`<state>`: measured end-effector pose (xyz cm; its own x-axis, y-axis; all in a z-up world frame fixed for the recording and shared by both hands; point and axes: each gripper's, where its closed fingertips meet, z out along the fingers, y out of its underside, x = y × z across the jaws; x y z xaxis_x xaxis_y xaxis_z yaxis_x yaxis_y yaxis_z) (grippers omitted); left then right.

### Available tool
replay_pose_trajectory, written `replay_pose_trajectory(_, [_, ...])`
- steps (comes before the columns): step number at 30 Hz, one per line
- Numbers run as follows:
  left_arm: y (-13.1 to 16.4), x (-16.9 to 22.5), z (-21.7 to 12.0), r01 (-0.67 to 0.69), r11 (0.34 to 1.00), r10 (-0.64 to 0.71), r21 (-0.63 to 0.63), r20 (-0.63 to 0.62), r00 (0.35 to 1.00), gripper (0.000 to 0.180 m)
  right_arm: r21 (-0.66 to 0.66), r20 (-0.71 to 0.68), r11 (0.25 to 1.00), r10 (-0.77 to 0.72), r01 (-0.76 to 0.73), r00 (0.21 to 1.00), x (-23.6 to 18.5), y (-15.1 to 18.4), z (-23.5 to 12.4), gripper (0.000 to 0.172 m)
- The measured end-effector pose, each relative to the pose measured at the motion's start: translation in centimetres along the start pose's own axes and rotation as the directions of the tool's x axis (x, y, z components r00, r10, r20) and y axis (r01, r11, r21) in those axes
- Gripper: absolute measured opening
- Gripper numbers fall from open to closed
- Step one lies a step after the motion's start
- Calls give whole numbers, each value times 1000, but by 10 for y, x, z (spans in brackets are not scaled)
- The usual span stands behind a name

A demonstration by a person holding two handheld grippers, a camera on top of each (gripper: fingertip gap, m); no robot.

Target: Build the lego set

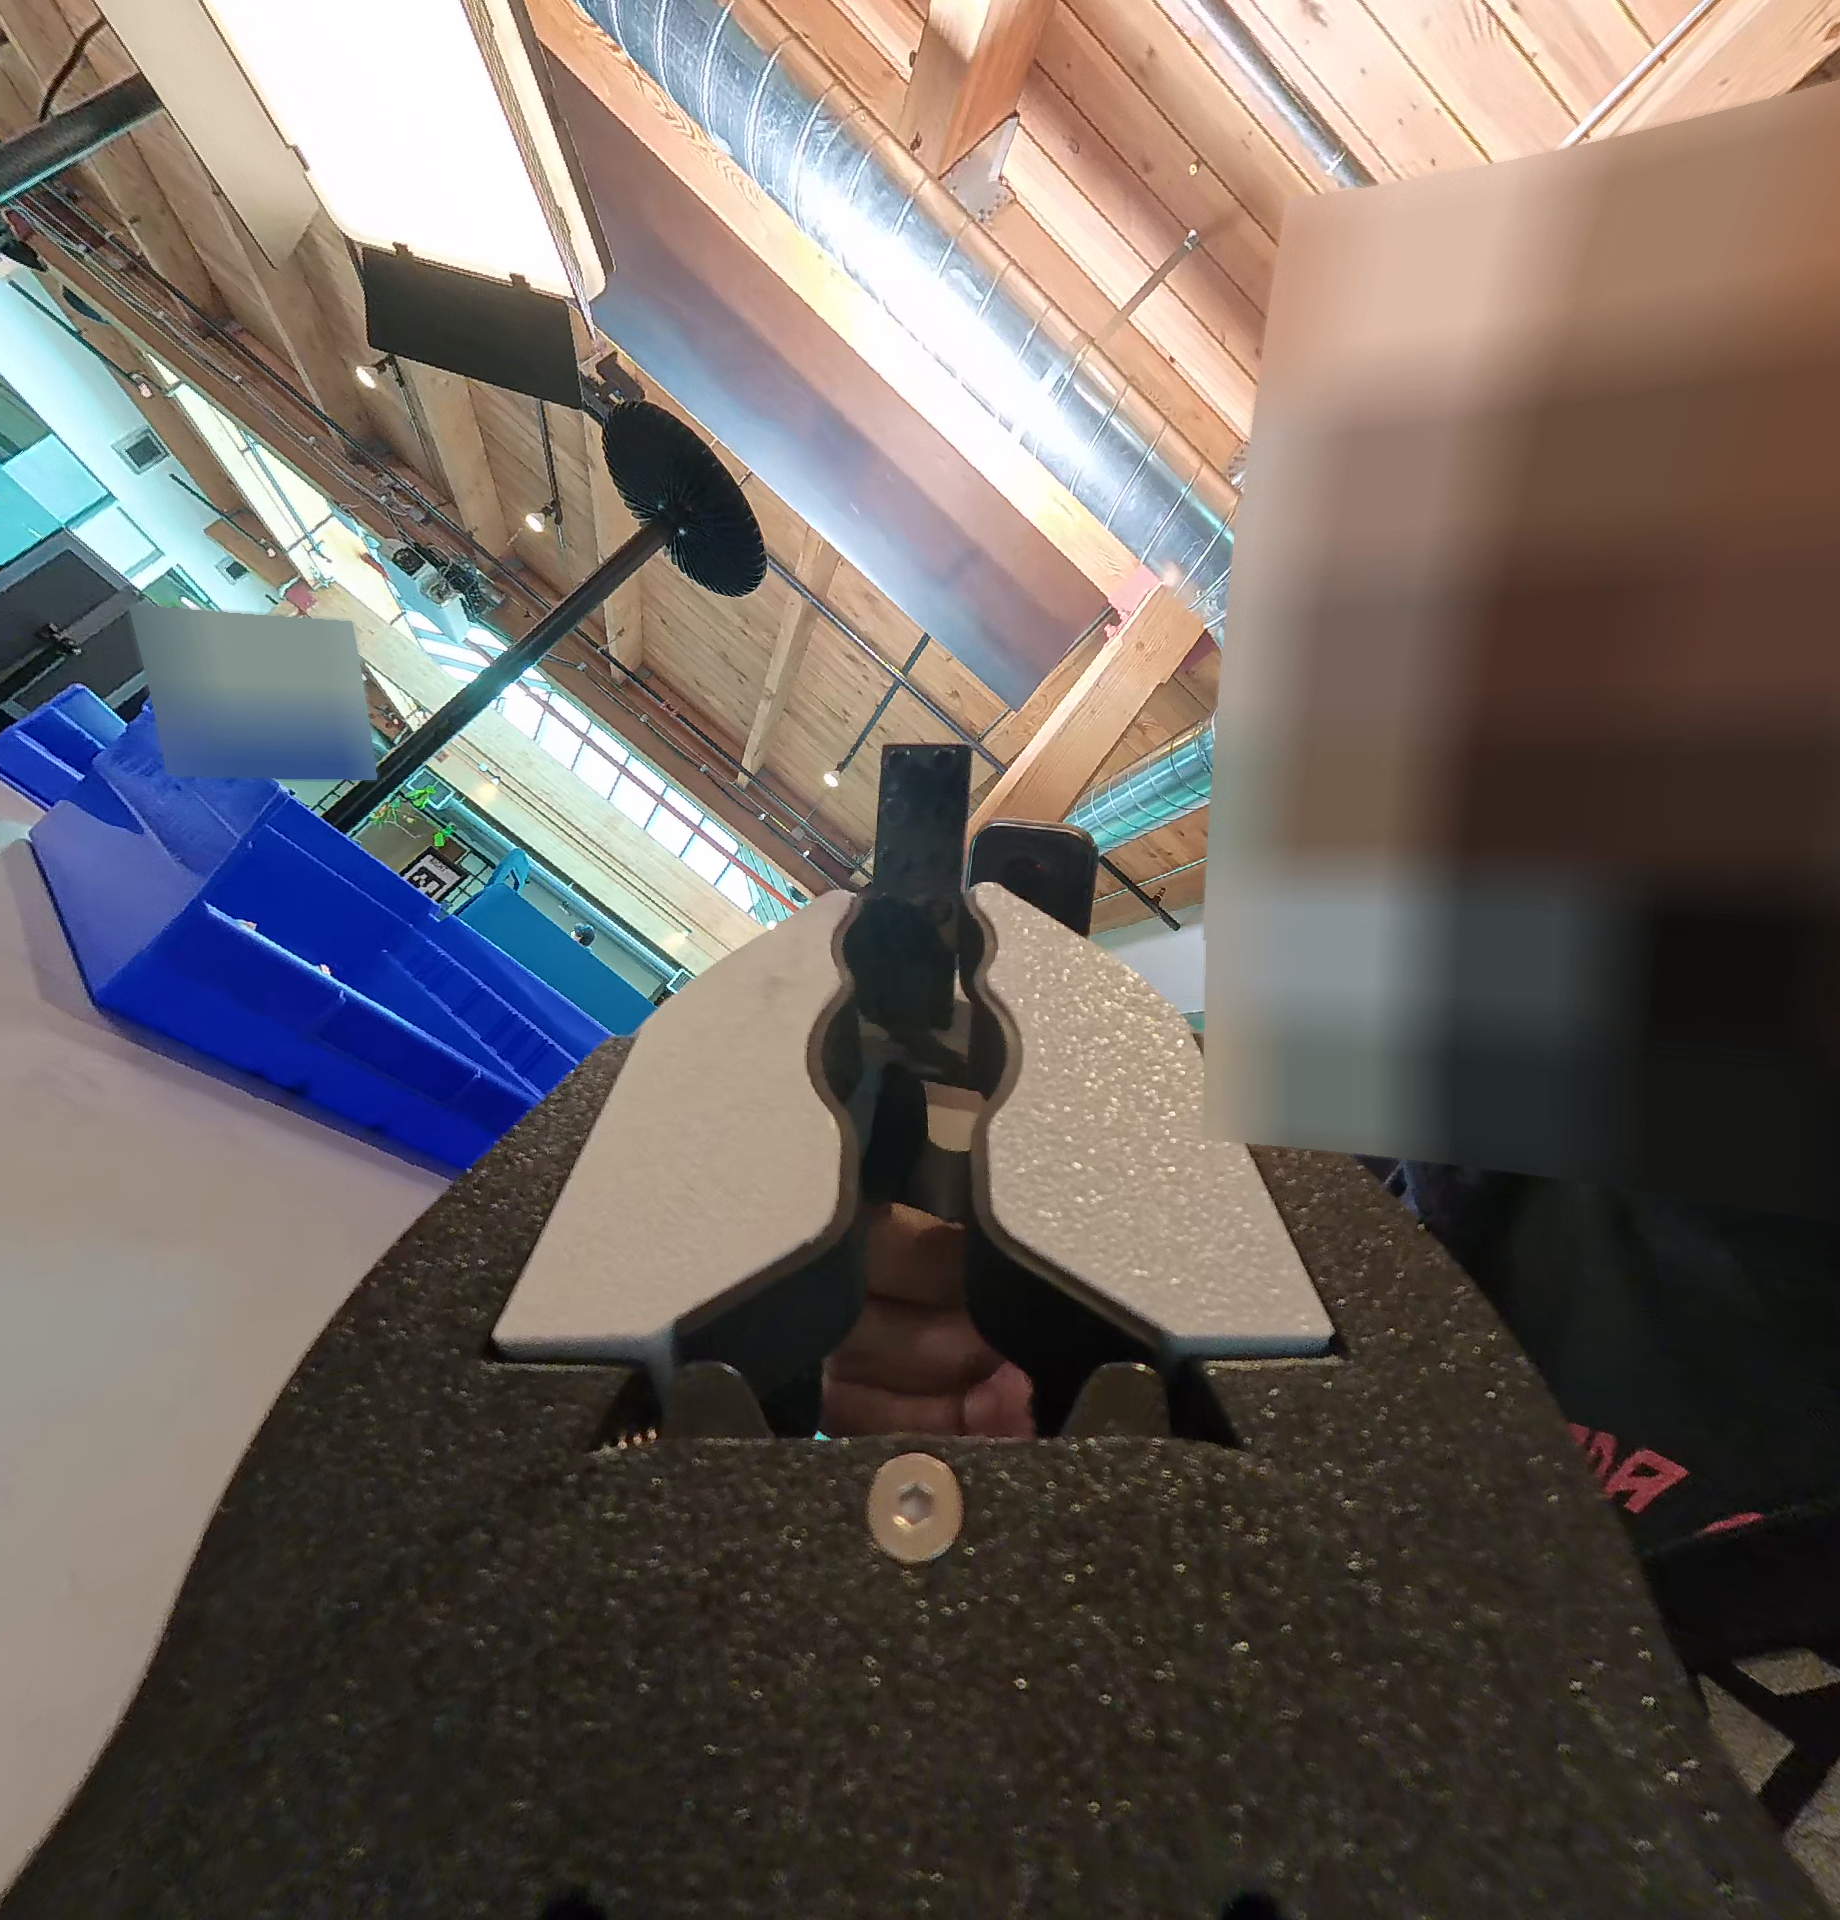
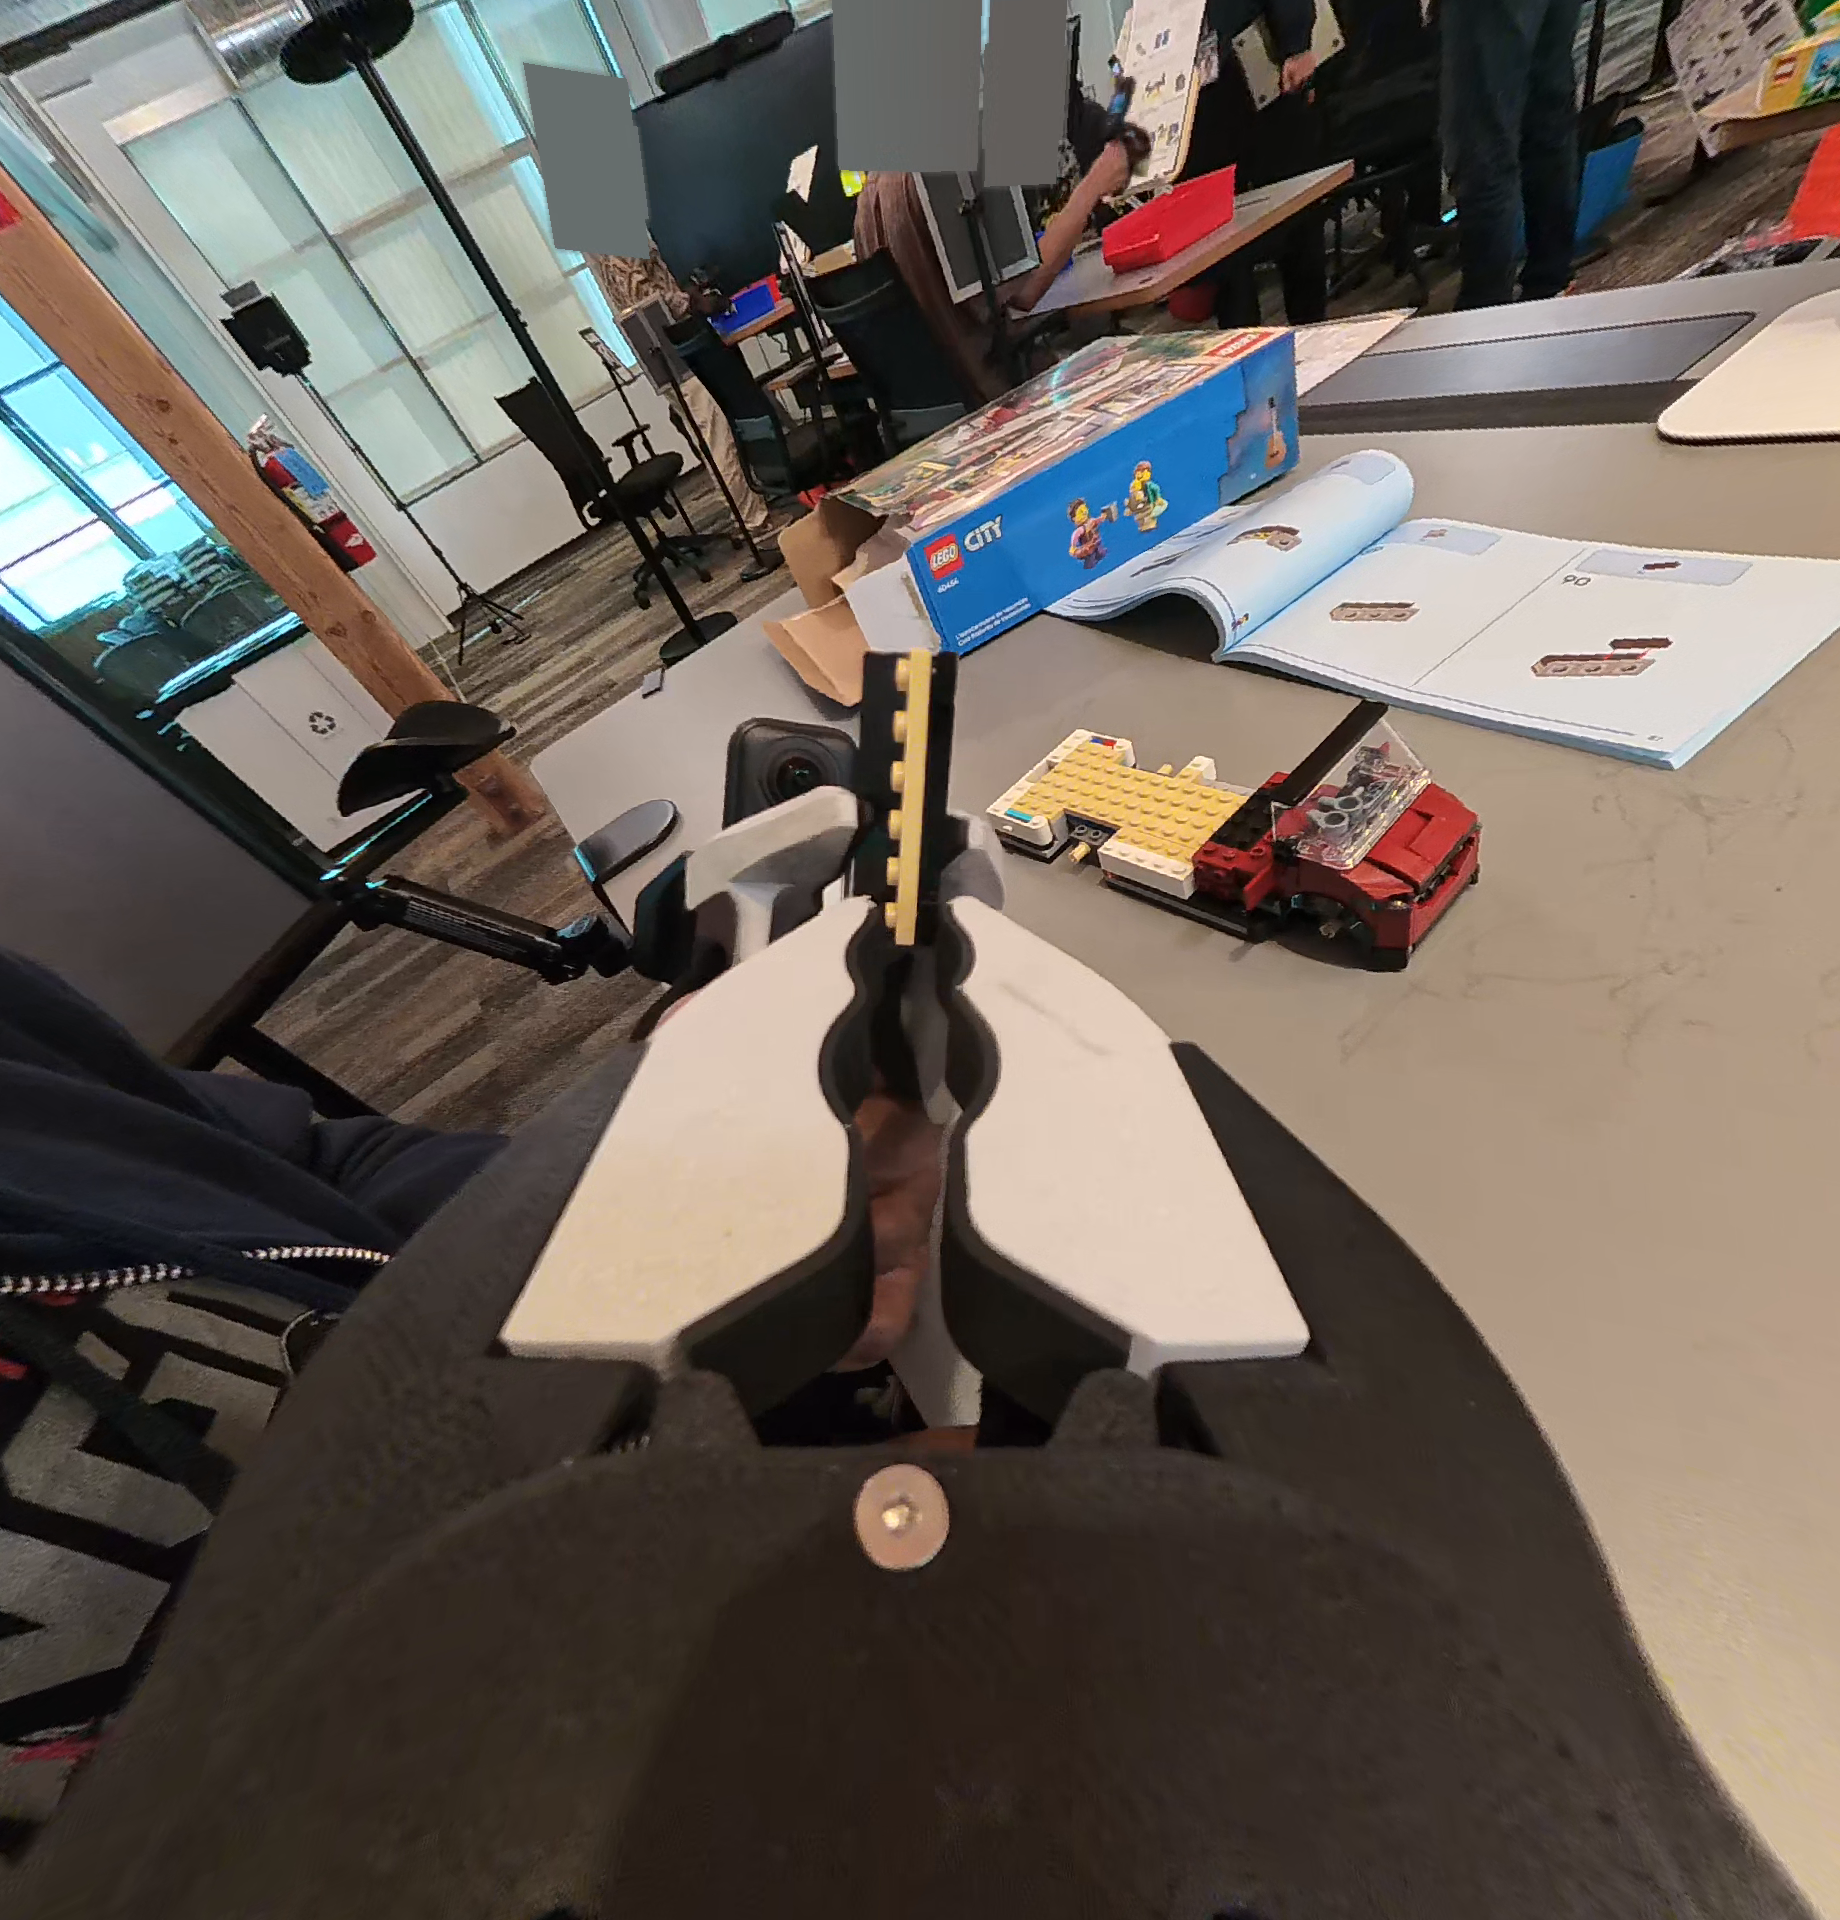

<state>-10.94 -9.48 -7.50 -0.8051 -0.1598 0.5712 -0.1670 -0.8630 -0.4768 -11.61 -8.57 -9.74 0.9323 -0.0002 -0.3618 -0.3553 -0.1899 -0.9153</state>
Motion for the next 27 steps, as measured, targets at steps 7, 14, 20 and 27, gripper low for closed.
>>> replay_pose_trajectory(7, [2, 0, 1, -42, 999, 43, -12, 18, 999, 16, -1, -9, 1000, -2, 2, 1000, 0, 0, 0, 7])
replay_pose_trajectory(14, [1, -1, 1, -47, 999, 47, -15, 30, 998, 16, 9, 2, 1000, 21, -21, 1000, 2, 1, 0, 7])
replay_pose_trajectory(20, [-3, -2, -1, -24, 1000, 24, 6, 20, 1000, 16, -10, 50, 999, 49, -49, 997, 0, 4, 2, 19])
replay_pose_trajectory(27, [-3, -2, 0, -91, 995, 93, -36, 46, 995, 16, 58, 4, 998, 10, -10, 1000, 13, -21, -9, 24])
